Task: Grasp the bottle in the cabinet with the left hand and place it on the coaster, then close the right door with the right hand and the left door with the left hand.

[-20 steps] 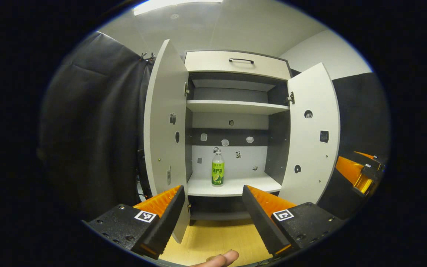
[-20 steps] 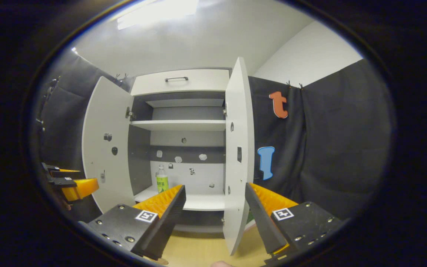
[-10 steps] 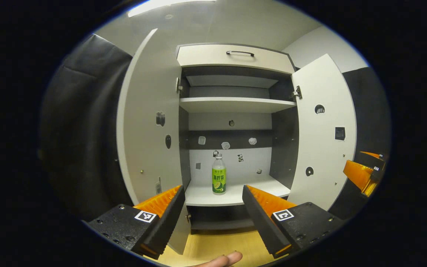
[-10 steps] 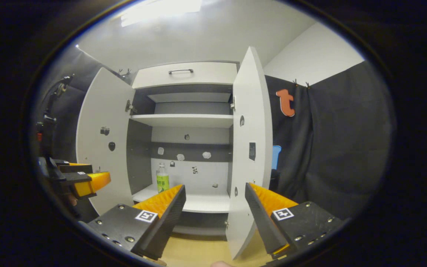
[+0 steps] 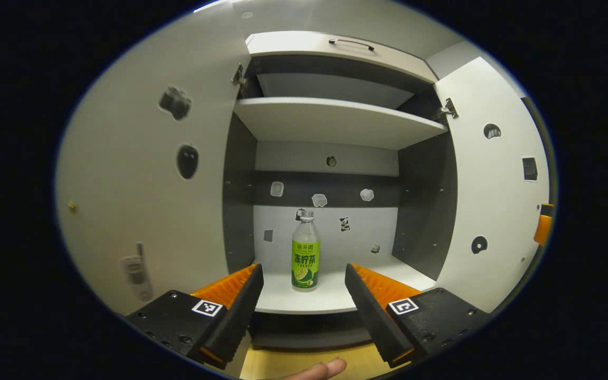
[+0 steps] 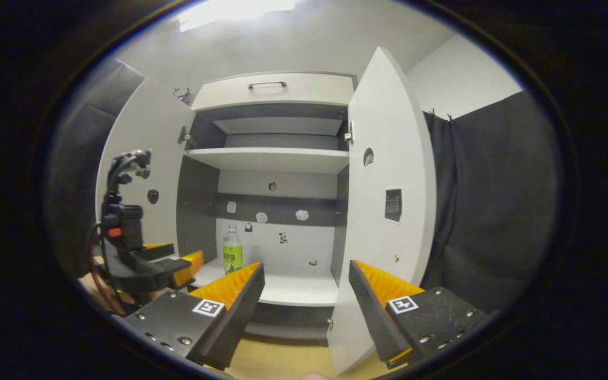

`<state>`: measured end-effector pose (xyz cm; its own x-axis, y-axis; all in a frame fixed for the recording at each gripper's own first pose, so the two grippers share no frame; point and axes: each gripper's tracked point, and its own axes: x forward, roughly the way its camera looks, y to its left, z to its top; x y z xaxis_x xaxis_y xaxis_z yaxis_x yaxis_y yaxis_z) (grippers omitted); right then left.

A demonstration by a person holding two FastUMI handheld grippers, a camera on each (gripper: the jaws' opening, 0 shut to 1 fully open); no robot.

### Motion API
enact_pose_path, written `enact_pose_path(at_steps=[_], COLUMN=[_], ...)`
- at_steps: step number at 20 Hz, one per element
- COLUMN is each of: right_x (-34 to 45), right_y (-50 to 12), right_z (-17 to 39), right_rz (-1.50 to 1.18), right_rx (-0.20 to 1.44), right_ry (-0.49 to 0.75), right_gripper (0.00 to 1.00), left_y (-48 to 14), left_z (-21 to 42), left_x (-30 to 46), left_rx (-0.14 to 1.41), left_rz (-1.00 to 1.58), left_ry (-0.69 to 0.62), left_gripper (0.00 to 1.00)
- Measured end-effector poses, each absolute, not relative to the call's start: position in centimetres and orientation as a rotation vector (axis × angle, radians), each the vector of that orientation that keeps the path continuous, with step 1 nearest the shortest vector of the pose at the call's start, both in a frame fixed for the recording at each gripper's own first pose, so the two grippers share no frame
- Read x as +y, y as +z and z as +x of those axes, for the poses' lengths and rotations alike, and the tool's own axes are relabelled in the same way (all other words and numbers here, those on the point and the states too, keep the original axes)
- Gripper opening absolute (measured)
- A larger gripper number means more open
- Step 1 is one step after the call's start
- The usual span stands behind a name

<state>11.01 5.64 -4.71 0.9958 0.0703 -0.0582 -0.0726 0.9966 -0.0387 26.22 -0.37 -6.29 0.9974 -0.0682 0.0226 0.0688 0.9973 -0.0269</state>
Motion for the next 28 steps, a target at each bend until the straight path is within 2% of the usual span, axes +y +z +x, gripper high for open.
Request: enact_pose_path(at_steps=[8,15,16,17,19,20,28], right_x=[6.0,5.5,5.5,5.6,5.5,5.5,4.8], right_y=[-5.9,-7.4,-7.4,-7.4,-7.2,-7.0,-5.8], right_z=[11.7,10.8,10.5,10.0,9.1,8.7,5.6], right_rz=[-0.035,-0.05,-0.059,-0.069,-0.084,-0.087,-0.032], right_rx=[0.073,0.103,0.106,0.107,0.105,0.105,0.073], right_ry=[0.065,0.002,-0.002,0.001,0.002,0.003,0.017], right_gripper=[0.97,0.94,0.97,0.94,0.94,0.98,0.97], left_y=[-11.0,-11.2,-11.0,-10.8,-10.4,-10.2,-6.0], left_z=[38.7,44.3,44.7,45.2,44.7,44.7,35.2], left_x=[0.2,-0.2,-0.4,-1.0,-1.7,-1.6,-4.7], left_rx=[0.051,0.062,0.059,0.054,0.082,0.08,0.032], left_rz=[-0.088,-0.086,-0.083,-0.083,-0.032,-0.018,-0.055], left_ry=[-0.037,-0.034,-0.049,-0.074,-0.111,-0.097,-0.194], left_gripper=[0.99,0.99,0.99,1.0,0.81,0.81,0.8])
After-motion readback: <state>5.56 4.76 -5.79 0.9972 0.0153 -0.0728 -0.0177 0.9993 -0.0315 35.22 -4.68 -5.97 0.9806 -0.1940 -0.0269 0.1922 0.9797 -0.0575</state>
